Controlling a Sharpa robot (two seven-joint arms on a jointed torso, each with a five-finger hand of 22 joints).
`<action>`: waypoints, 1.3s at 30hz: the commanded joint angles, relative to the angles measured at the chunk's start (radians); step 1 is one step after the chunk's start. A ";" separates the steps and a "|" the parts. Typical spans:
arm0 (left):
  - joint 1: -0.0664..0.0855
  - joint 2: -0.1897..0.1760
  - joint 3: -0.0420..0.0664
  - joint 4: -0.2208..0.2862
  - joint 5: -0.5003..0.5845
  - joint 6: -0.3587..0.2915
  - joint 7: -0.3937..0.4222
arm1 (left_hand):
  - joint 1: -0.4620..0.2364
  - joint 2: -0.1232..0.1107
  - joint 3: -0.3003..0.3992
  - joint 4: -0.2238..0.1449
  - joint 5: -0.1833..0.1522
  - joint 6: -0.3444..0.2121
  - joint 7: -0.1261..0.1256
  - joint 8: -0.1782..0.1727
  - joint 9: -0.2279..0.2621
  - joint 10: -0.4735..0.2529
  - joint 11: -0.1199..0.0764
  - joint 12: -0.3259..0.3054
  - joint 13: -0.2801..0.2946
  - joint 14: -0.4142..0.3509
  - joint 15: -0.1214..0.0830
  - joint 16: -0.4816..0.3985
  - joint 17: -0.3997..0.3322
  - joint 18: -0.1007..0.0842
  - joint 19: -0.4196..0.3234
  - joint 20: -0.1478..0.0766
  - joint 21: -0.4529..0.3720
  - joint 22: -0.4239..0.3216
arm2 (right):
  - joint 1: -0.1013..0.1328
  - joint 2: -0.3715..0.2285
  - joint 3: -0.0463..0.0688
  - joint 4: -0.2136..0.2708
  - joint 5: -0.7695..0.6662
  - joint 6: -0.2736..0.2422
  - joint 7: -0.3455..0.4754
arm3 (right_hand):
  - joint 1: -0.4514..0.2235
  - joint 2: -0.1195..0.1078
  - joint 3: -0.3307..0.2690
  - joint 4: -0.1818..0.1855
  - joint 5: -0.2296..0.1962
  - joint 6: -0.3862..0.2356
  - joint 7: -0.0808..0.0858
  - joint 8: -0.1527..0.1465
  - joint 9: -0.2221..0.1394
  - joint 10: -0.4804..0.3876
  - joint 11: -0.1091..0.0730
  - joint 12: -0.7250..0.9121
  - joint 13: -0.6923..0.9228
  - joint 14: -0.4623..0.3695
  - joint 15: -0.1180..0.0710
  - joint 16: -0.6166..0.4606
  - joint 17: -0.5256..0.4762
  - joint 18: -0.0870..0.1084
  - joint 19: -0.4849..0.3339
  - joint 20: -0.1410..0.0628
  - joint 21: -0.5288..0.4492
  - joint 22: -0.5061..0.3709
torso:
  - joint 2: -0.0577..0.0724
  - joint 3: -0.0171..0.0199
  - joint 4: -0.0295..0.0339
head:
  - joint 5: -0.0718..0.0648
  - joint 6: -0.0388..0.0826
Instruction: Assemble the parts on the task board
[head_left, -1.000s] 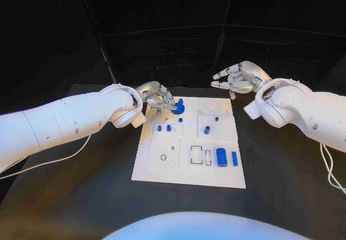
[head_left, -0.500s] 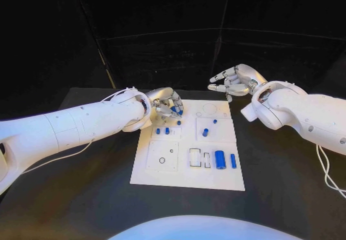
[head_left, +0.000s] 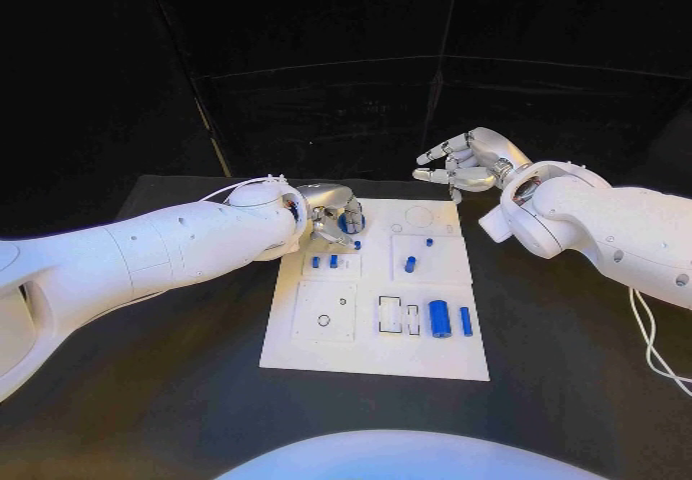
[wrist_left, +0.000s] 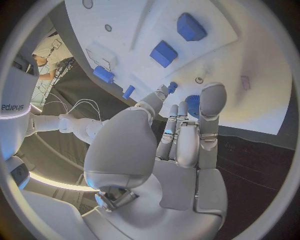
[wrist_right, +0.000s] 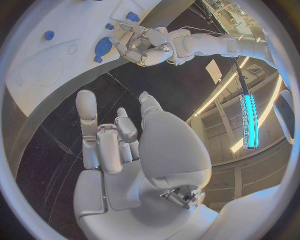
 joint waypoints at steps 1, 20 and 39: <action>0.001 0.012 0.000 -0.010 -0.057 0.055 -0.019 | 0.003 -0.005 -0.008 0.001 0.000 0.008 -0.003 -0.004 -0.002 0.009 -0.002 -0.006 -0.003 0.020 -0.006 0.004 -0.002 -0.019 0.008 -0.002 0.007 0.004 | 0.002 0.002 0.001 -0.001 0.003 0.008 0.010 | -0.002 0.009 -0.005 0.001 0.004 -0.006 -0.001 0.004 -0.002 -0.007 0.000 -0.007 -0.001 0.045 -0.006 -0.004 0.001 0.012 -0.004 -0.001 -0.005 -0.001 | 0.000 0.0004 0.0009 | 0.000 0.000; 0.000 0.054 0.000 -0.032 -0.075 0.097 -0.096 | 0.012 0.023 0.005 0.004 0.002 0.047 -0.001 -0.034 -0.025 0.060 -0.003 -0.027 -0.043 0.030 -0.007 0.004 -0.016 -0.029 0.030 -0.006 0.056 0.058 | 0.002 0.006 0.001 -0.003 0.003 0.010 0.008 | -0.002 0.009 -0.005 0.001 0.004 -0.006 -0.001 0.004 -0.002 -0.007 0.000 -0.007 -0.001 0.045 -0.006 -0.004 0.001 0.012 -0.004 -0.001 -0.005 -0.001 | -0.001 0.0012 -0.0011 | -0.002 -0.005; -0.001 0.075 0.000 -0.051 -0.082 0.141 -0.127 | 0.013 0.035 0.060 0.000 -0.002 0.085 -0.009 -0.056 -0.042 0.112 -0.011 -0.056 -0.077 0.033 -0.014 0.008 -0.021 -0.034 0.037 -0.012 0.086 0.093 | 0.002 0.010 0.001 -0.003 0.003 0.010 0.008 | -0.002 0.009 -0.005 0.001 0.004 -0.006 -0.001 0.004 -0.002 -0.007 0.000 -0.007 -0.001 0.045 -0.006 -0.004 0.001 0.012 -0.004 -0.001 -0.005 -0.001 | 0.000 0.0008 0.0005 | -0.001 -0.006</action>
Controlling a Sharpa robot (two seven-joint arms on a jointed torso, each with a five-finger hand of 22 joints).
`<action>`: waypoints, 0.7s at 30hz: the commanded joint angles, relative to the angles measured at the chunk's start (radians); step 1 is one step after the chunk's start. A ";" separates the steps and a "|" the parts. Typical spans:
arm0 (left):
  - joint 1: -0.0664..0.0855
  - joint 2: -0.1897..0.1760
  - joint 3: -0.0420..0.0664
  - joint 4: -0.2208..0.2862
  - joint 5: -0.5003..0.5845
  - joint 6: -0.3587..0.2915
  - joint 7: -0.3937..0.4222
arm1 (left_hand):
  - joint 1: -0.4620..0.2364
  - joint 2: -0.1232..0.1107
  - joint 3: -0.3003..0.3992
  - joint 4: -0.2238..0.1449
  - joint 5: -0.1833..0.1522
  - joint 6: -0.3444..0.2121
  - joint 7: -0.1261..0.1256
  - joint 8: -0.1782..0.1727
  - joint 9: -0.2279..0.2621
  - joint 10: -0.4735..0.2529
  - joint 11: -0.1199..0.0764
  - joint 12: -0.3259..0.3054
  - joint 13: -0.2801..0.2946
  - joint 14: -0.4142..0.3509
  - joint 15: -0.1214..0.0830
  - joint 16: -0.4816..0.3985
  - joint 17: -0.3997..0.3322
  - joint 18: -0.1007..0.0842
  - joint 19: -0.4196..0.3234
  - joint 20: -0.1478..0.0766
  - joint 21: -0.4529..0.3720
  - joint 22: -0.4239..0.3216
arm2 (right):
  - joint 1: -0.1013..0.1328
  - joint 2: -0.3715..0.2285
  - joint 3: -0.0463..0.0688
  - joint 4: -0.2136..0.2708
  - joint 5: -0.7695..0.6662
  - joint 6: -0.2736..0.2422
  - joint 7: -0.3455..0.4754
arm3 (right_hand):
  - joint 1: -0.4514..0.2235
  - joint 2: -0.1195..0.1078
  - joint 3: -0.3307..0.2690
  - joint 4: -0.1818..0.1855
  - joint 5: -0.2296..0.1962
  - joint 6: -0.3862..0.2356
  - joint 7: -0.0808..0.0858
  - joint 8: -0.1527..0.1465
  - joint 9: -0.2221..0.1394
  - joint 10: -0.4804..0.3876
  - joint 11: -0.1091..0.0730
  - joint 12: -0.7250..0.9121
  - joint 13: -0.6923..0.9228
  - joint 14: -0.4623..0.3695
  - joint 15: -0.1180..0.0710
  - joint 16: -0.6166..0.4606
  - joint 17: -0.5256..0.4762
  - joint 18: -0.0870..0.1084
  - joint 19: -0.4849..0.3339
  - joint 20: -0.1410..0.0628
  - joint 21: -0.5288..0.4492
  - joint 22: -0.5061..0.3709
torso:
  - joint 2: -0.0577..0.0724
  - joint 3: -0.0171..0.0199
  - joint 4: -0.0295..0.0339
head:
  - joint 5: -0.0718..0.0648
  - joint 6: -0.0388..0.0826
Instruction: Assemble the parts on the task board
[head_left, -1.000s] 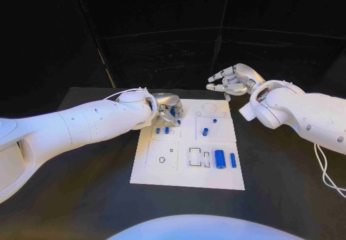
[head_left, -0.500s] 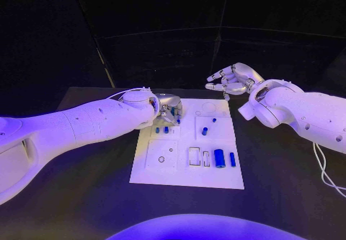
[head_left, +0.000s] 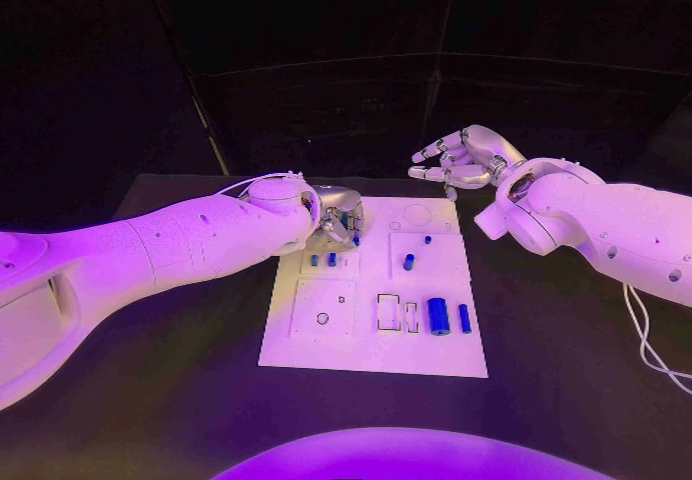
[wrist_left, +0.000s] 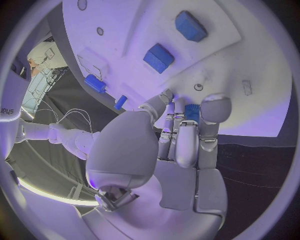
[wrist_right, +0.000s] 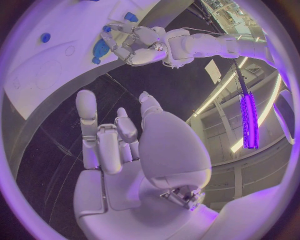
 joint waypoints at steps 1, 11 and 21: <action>-0.004 0.002 -0.003 -0.003 -0.012 0.040 -0.016 | -0.010 0.003 0.005 0.002 -0.004 0.008 -0.001 -0.007 -0.002 0.012 0.000 -0.006 -0.005 0.025 -0.007 0.004 -0.002 -0.018 0.007 -0.003 0.004 0.001 | 0.002 0.001 0.001 0.000 0.003 0.005 0.008 | -0.002 0.009 -0.005 0.001 0.004 -0.006 -0.001 0.004 -0.001 -0.007 0.000 -0.007 -0.001 0.045 -0.006 -0.004 0.001 0.012 -0.004 -0.001 -0.005 -0.001 | 0.000 -0.0001 -0.0001 | 0.005 0.000; -0.006 0.002 -0.003 -0.004 -0.012 0.036 -0.008 | -0.022 -0.021 0.008 -0.001 -0.008 -0.034 -0.003 -0.053 -0.020 0.008 0.001 -0.031 -0.022 0.024 -0.006 0.001 -0.013 -0.020 0.007 -0.004 0.008 0.009 | 0.002 0.000 0.001 0.000 0.003 0.005 0.007 | -0.002 0.009 -0.005 0.001 0.004 -0.006 -0.001 0.004 -0.001 -0.007 0.000 -0.007 -0.001 0.045 -0.006 -0.004 0.001 0.012 -0.004 -0.001 -0.005 -0.001 | 0.000 0.0001 0.0008 | 0.002 -0.002; -0.007 0.002 -0.003 0.000 -0.012 0.036 -0.010 | -0.025 -0.030 0.006 -0.003 -0.009 -0.055 -0.008 -0.078 -0.022 -0.002 0.006 -0.045 -0.031 0.022 -0.003 -0.001 -0.020 -0.020 0.005 -0.002 0.007 0.010 | 0.002 0.000 0.001 0.001 0.003 0.002 0.006 | -0.002 0.009 -0.005 0.001 0.004 -0.006 -0.001 0.004 -0.001 -0.007 0.000 -0.007 -0.001 0.045 -0.006 -0.004 0.001 0.012 -0.004 -0.001 -0.005 -0.001 | 0.000 -0.0001 -0.0007 | -0.001 -0.003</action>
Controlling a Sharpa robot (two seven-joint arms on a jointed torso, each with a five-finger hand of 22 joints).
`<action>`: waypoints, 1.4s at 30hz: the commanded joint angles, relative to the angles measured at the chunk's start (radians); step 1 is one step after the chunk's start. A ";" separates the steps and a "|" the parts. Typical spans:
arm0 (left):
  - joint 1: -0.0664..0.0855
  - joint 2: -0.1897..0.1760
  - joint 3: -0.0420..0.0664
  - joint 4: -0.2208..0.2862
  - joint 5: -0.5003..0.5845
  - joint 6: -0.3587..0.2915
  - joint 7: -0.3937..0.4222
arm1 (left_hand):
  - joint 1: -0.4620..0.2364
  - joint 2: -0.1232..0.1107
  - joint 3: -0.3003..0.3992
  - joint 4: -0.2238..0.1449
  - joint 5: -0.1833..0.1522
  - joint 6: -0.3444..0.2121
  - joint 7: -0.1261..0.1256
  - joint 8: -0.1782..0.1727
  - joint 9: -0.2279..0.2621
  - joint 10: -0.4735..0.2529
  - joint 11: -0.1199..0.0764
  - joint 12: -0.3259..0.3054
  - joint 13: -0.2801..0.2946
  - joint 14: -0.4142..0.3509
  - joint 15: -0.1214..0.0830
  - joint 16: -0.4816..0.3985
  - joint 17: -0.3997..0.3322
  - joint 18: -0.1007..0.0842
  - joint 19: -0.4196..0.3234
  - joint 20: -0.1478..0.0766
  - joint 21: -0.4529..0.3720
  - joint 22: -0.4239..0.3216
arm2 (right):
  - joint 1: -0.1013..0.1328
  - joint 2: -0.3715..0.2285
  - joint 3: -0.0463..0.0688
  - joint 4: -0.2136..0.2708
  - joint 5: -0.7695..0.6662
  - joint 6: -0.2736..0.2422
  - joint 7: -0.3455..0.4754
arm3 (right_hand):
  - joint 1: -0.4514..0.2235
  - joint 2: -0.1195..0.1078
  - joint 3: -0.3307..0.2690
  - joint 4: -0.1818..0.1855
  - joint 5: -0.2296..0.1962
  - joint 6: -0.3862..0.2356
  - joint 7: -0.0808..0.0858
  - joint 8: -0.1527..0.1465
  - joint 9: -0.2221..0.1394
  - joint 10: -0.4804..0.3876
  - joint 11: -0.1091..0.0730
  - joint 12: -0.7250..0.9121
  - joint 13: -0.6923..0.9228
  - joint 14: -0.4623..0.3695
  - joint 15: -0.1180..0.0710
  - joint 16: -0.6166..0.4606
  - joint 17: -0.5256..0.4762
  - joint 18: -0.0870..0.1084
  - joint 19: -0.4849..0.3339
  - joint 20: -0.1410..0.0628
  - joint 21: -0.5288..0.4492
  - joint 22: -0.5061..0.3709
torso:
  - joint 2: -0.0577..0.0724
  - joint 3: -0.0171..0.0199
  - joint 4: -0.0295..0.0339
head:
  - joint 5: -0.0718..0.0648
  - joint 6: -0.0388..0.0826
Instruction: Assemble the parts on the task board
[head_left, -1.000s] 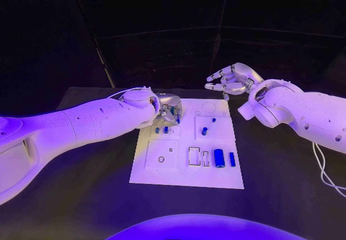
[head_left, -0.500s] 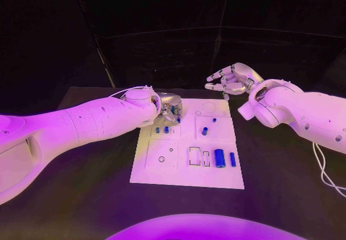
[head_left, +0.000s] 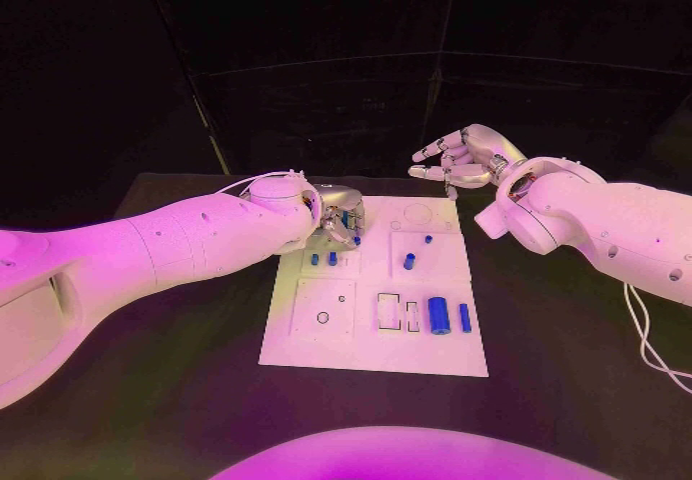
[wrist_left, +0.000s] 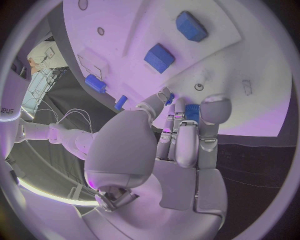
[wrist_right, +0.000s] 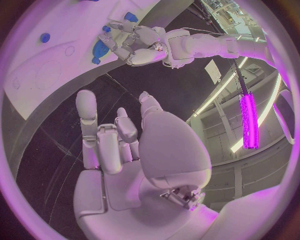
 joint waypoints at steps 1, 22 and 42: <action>-0.007 0.001 -0.005 0.001 -0.011 0.030 -0.009 | -0.003 -0.007 0.004 0.000 -0.006 -0.001 0.000 -0.004 0.000 -0.008 -0.002 -0.005 -0.009 0.026 0.001 -0.001 -0.002 -0.020 0.002 0.001 0.002 0.002 | 0.002 0.000 0.001 0.001 0.003 0.002 0.006 | -0.002 0.009 -0.005 0.001 0.004 -0.006 -0.001 0.004 -0.001 -0.007 0.000 -0.007 -0.002 0.045 -0.006 -0.004 0.001 0.012 -0.004 -0.001 -0.005 -0.001 | 0.000 0.0000 -0.0010 | -0.002 -0.001; -0.010 0.002 -0.005 0.003 -0.005 0.029 0.008 | 0.006 0.022 0.038 -0.003 -0.033 0.088 -0.001 0.005 0.007 0.053 -0.016 -0.012 -0.013 0.028 -0.010 0.006 -0.001 -0.022 0.005 -0.004 0.024 0.030 | 0.002 0.001 0.001 0.002 0.003 0.008 0.003 | 0.000 0.010 -0.006 0.002 0.006 -0.007 0.000 0.004 -0.001 -0.005 0.001 -0.004 0.003 0.045 -0.006 -0.004 0.001 0.012 -0.004 -0.001 -0.006 -0.002 | 0.000 0.0001 0.0001 | -0.009 -0.003; -0.011 0.001 -0.005 0.005 0.011 0.040 0.007 | 0.003 0.009 0.040 -0.010 -0.034 0.072 -0.005 -0.021 0.001 0.059 -0.018 -0.034 -0.016 0.027 -0.012 0.005 -0.007 -0.024 0.005 -0.008 0.029 0.038 | 0.002 0.002 0.001 0.000 0.003 0.010 0.002 | 0.000 0.011 -0.006 0.002 0.006 -0.007 0.000 0.004 -0.001 -0.004 0.001 -0.003 0.004 0.046 -0.006 -0.003 0.004 0.012 -0.003 -0.001 -0.005 0.000 | 0.000 -0.0005 0.0003 | -0.011 -0.003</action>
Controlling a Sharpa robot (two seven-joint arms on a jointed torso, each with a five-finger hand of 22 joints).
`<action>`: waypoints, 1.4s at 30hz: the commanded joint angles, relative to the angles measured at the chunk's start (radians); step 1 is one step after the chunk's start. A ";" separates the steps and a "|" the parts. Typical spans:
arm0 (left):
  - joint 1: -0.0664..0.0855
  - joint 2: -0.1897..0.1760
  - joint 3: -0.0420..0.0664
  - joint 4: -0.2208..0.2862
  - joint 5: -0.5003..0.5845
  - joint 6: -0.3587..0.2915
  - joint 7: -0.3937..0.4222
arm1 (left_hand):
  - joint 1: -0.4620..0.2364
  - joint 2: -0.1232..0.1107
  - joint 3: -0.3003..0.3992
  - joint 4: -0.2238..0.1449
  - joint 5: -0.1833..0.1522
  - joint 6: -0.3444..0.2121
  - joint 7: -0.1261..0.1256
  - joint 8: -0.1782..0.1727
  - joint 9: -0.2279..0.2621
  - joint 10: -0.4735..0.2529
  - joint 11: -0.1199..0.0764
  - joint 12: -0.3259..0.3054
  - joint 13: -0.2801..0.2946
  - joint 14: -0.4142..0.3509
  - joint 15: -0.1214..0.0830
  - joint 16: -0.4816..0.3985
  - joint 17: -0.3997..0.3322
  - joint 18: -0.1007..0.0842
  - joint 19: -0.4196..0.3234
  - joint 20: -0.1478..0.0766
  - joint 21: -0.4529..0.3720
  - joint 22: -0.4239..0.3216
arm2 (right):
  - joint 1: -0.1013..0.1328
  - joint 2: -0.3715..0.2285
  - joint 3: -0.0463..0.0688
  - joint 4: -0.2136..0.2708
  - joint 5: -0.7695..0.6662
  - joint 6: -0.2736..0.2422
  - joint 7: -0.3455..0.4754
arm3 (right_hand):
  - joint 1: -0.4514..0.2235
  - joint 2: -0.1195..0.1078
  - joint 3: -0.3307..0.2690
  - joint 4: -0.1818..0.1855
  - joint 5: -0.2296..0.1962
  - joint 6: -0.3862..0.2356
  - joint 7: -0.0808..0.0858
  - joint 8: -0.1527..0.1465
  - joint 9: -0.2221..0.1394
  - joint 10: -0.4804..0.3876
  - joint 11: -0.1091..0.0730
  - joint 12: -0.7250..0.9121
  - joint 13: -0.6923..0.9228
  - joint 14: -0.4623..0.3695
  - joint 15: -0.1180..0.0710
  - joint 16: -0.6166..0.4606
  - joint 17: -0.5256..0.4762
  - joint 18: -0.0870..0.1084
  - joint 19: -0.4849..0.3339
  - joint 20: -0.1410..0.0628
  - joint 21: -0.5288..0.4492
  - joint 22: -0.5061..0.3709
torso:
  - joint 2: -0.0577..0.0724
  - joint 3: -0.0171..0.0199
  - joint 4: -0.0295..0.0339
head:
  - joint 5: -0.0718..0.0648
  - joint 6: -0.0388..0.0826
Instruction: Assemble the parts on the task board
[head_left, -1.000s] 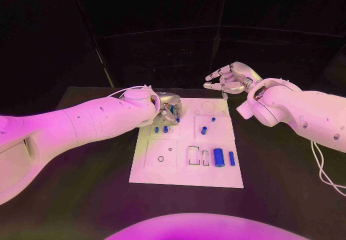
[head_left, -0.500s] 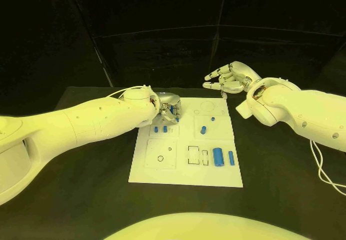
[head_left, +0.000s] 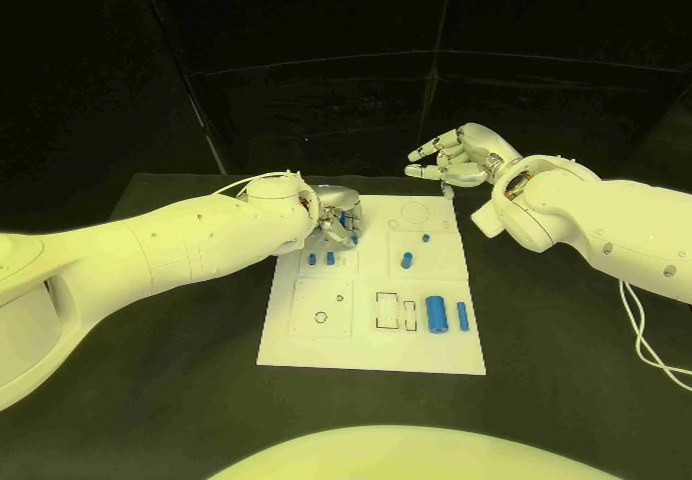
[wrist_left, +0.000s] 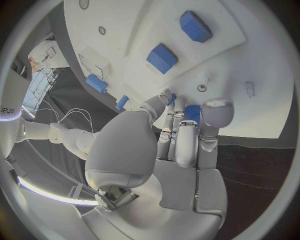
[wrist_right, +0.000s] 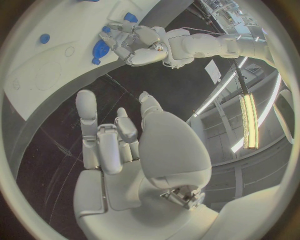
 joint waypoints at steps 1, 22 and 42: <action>-0.008 0.001 -0.005 0.002 0.006 0.041 0.000 | -0.001 -0.006 0.004 -0.005 -0.004 -0.007 -0.001 -0.007 -0.001 0.009 0.000 -0.007 -0.001 0.027 -0.005 0.005 -0.001 -0.009 0.002 -0.005 0.004 0.001 | 0.002 0.001 0.001 0.000 0.003 0.006 0.004 | 0.000 0.011 -0.006 0.002 0.006 -0.007 0.000 0.004 -0.001 -0.004 0.001 -0.003 0.001 0.046 -0.006 -0.003 0.001 0.012 -0.003 -0.001 -0.005 0.001 | 0.000 -0.0004 0.0001 | -0.001 0.000; -0.008 -0.007 -0.005 0.010 0.016 -0.056 0.039 | 0.006 0.032 0.044 -0.007 -0.004 0.070 -0.003 -0.002 0.008 0.083 -0.010 -0.037 0.001 0.028 -0.012 0.009 -0.001 -0.013 0.003 -0.011 0.024 0.028 | 0.002 0.003 0.001 -0.001 0.003 0.012 0.004 | 0.001 0.011 -0.006 0.002 0.006 -0.008 0.000 0.004 -0.001 -0.003 0.001 -0.002 0.002 0.045 -0.006 -0.004 -0.001 0.011 -0.003 -0.001 -0.005 0.001 | 0.000 0.0002 0.0001 | -0.003 0.001; -0.008 -0.069 0.036 0.088 0.043 -0.112 0.050 | 0.012 0.025 0.060 -0.021 -0.004 0.076 0.001 -0.013 0.006 0.095 -0.006 -0.060 0.000 0.028 -0.010 0.011 -0.001 -0.014 0.003 -0.010 0.027 0.033 | 0.001 0.001 0.001 -0.003 0.003 0.013 0.004 | 0.002 0.013 -0.006 0.001 0.005 -0.007 0.000 0.005 -0.001 -0.003 0.001 -0.001 0.002 0.045 -0.006 -0.004 -0.001 0.012 -0.003 -0.001 -0.005 0.001 | -0.001 -0.0007 0.0023 | -0.004 0.010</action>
